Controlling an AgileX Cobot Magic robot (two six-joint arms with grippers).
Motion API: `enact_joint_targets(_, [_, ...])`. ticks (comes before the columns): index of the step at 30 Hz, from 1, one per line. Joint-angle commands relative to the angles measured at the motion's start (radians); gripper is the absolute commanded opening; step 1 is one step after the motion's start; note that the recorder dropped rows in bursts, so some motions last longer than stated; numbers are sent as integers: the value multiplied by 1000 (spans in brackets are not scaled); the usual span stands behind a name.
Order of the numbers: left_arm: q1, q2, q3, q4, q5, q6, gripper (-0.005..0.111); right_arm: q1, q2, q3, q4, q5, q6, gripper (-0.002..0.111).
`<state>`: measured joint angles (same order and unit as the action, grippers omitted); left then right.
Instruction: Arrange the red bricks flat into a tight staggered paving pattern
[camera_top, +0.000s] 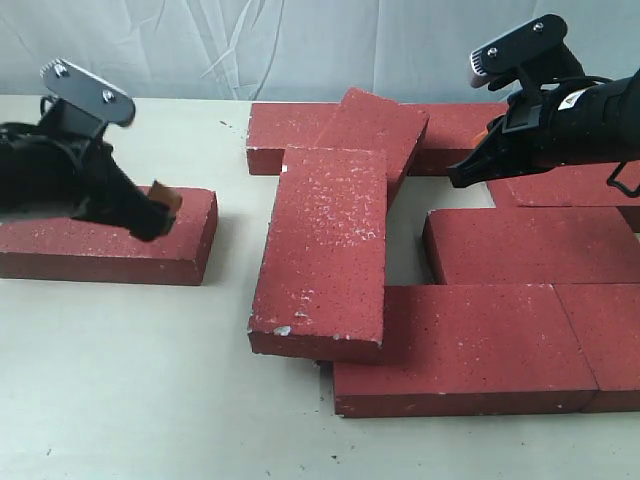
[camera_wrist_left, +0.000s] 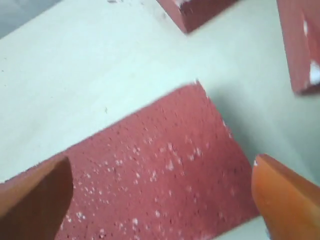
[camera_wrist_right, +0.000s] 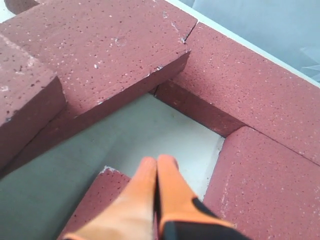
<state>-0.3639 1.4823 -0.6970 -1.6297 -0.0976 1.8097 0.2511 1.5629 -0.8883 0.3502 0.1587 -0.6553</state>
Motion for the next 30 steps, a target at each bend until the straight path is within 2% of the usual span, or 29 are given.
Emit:
enact_joint_targets(1, [49,-27,-51,-115,8,-43,78,-1,-1,-4,3,18,1,-1])
enact_joint_targets(5, [123,1,-80,-115,176,-81,52,-1,-1,-4,3,22,1,-1])
enact_joint_targets(7, [158,17,-101,-115,232,-137,37,-1,-1,-4,3,25,1,-1])
enact_joint_targets(9, [204,32,-129,-107,347,-237,22,-1,-1,-4,3,30,1,-1])
enact_joint_targets(10, [226,39,-147,-59,424,-283,17,-1,-1,-4,3,30,1,-1])
enact_joint_targets(13, [311,75,-234,175,773,-511,1,-1,-1,-4,3,30,1,-1])
enact_joint_targets(16, [385,110,-312,383,990,-746,0,-1,-1,-4,3,30,1,-1])
enact_joint_targets(19, [444,142,-348,499,1135,-895,10,-1,-1,-4,3,30,1,-1])
enact_joint_targets(22, [474,171,-350,503,1268,-897,35,-1,-1,-4,3,30,1,-1])
enact_joint_targets(23, [476,181,-350,503,1299,-897,47,-1,-1,-4,3,30,1,-1])
enact_joint_targets(25, [476,189,-350,499,1319,-897,72,-1,-1,-4,3,30,1,-1])
enact_joint_targets(26, [470,189,-350,500,1319,-897,81,-1,-1,-4,3,30,1,-1])
enact_joint_targets(28, [455,187,-345,516,1319,-915,96,-1,-1,-4,3,30,1,-1])
enact_joint_targets(30, [435,187,-327,506,1319,-908,101,-1,-1,-4,4,30,1,-1])
